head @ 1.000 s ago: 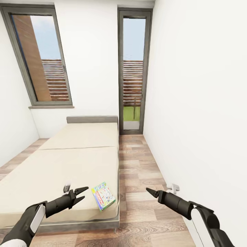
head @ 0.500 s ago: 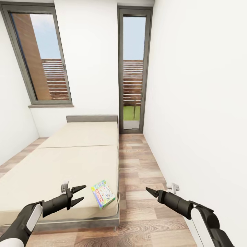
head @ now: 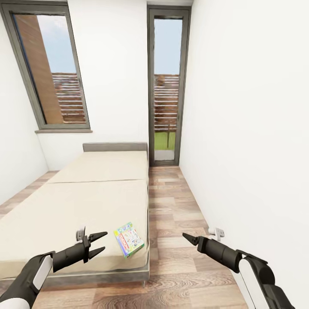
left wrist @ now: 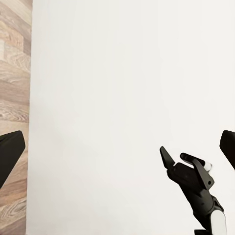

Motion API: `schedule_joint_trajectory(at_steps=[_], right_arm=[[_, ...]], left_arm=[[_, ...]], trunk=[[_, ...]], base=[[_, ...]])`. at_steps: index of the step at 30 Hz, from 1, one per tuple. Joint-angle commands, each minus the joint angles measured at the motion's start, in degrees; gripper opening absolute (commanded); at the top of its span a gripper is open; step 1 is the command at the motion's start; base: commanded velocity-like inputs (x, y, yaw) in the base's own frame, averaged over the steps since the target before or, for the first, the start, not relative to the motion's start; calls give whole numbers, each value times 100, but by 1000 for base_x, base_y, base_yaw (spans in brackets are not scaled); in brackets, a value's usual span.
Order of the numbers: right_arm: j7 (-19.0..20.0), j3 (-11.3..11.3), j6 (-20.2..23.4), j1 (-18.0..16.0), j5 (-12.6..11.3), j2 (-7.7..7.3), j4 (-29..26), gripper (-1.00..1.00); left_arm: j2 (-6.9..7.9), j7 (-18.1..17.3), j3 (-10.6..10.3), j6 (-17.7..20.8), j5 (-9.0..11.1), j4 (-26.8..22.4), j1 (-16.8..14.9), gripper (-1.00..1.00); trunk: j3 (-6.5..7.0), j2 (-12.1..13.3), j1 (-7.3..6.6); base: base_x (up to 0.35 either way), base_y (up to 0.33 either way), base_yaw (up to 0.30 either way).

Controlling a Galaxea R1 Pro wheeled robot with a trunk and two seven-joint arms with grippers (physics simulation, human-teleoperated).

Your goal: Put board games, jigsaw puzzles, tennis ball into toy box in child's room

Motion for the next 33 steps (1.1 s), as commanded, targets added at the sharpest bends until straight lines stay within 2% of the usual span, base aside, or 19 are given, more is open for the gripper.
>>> schedule_joint_trajectory(at_steps=[1, 11, 24, 33], right_arm=[[16, -8, 36, -7, -10, 2, -3, 100], [15, 6, -6, -16, -18, 84, -4, 100], [27, 61, 19, -8, -27, 93, -74, 100], [19, 106, 39, -8, -25, 92, -73, 100]], left_arm=[[2, -29, 8, 26, -6, 2, -4, 100], [-14, -57, -10, 15, -38, 7, -4, 100], [-40, -18, -41, -70, -70, 17, -4, 100], [-119, -13, -53, -526, -64, 377, -4, 100]], trunk=[[-25, -45, 22], [-204, -446, 242], [-437, -967, 527], [-599, -1328, 725]], base=[[0, 0, 0], [0, 0, 0], [0, 0, 0], [0, 0, 0]])
